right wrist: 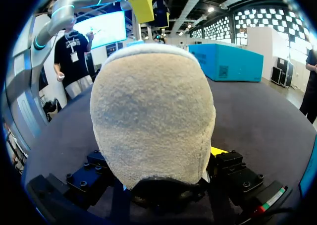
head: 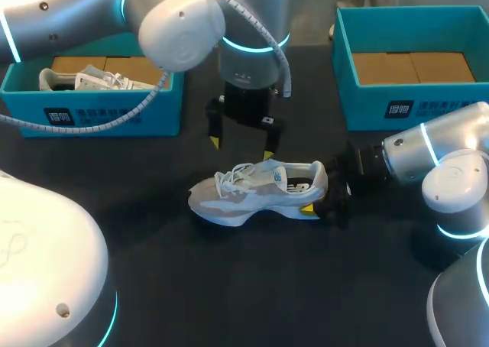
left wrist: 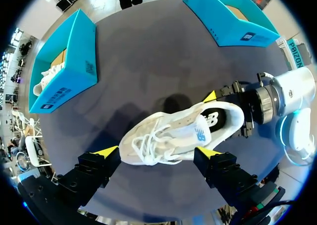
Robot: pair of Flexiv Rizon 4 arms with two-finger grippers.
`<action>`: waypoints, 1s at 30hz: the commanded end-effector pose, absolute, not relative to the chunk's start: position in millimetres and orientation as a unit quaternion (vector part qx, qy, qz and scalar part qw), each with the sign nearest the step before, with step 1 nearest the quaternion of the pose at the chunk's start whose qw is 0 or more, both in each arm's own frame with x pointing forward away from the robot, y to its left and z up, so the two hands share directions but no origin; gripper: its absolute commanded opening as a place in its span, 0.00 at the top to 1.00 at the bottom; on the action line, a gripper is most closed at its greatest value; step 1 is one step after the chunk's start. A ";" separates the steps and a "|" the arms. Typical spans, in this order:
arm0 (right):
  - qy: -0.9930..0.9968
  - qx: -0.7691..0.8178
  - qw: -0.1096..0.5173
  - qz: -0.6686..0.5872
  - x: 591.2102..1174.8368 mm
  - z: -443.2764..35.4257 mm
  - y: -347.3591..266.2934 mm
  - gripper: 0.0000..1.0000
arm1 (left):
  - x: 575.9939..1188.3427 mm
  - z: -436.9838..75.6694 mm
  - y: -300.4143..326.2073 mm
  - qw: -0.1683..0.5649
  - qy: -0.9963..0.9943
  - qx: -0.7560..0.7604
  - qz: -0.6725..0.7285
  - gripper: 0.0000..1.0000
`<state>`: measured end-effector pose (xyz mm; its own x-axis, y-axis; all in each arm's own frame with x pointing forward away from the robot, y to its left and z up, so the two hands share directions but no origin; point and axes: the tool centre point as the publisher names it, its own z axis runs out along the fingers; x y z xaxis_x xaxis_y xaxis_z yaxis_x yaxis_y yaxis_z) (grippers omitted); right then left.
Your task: Take the shoe out of the shoebox, open the shoe tongue, remove and reinsert the insole, then place the shoe into the shoebox
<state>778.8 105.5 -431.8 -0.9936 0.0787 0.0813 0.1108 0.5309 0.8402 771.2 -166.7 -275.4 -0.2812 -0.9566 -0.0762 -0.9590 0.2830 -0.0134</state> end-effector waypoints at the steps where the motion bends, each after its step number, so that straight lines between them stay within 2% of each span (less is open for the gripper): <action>1: -0.875 -0.054 0.017 -0.480 777.1 -443.8 112.0 1.00 | 768.4 -281.0 -174.5 0.030 0.805 -0.593 0.015 0.00; 30: -0.875 -0.054 0.017 -0.480 777.1 -443.8 112.0 1.00 | 790.2 -340.0 -234.2 0.043 0.842 -0.537 0.001 0.00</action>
